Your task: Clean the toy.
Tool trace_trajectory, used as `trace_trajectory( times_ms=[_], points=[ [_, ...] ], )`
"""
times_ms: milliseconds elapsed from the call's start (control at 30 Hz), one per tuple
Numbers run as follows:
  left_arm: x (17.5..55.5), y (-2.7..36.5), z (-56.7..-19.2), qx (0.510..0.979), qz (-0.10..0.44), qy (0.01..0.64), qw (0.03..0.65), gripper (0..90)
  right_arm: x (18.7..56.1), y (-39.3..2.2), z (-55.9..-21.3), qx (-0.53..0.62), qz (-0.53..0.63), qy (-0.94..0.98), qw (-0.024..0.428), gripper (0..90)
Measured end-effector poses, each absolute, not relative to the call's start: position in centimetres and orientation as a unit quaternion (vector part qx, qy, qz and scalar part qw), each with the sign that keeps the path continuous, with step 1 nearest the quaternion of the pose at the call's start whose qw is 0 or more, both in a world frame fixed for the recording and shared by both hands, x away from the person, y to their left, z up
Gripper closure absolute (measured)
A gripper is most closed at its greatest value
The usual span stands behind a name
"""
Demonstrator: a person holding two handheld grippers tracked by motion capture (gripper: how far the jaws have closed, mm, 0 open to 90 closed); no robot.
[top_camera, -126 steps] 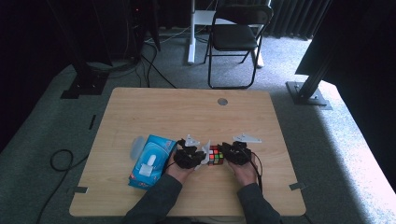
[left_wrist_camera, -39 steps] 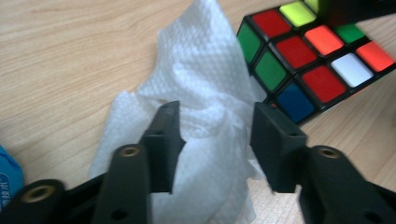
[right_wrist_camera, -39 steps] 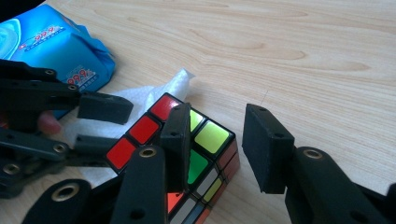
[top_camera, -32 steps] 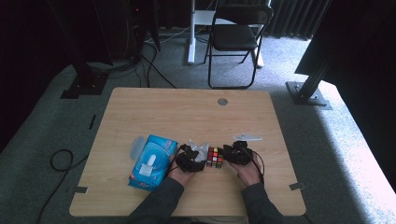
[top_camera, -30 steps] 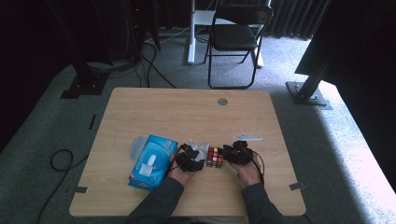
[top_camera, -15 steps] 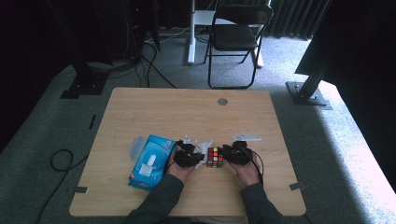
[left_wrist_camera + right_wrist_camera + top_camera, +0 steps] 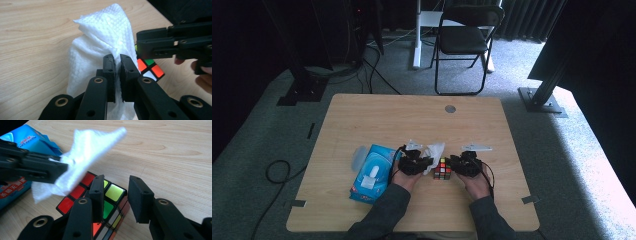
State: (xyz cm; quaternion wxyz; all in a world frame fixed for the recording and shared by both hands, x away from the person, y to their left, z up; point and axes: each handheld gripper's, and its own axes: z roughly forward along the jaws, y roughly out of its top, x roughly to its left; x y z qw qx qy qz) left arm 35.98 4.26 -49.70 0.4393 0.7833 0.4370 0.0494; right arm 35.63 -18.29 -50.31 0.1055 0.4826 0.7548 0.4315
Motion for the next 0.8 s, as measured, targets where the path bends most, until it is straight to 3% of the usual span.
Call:
trace_trajectory(
  times_ms=[300, 467, 800],
  points=[
    [36.2, 3.5, -50.3, 0.795, 0.062, 0.43, 0.423, 84.6, 35.6, -18.3, -50.3, 0.483, 0.433, 0.754, 0.105, 66.2],
    [36.3, 2.7, -50.4, 0.812, 0.095, 0.426, 0.387, 84.6, 35.6, -18.3, -50.3, 0.483, 0.432, 0.754, 0.105, 66.2],
    [36.6, 2.3, -51.9, 0.822, 0.091, 0.436, 0.354, 84.6, 35.6, -18.3, -50.4, 0.485, 0.433, 0.752, 0.106, 66.3]
  ],
)
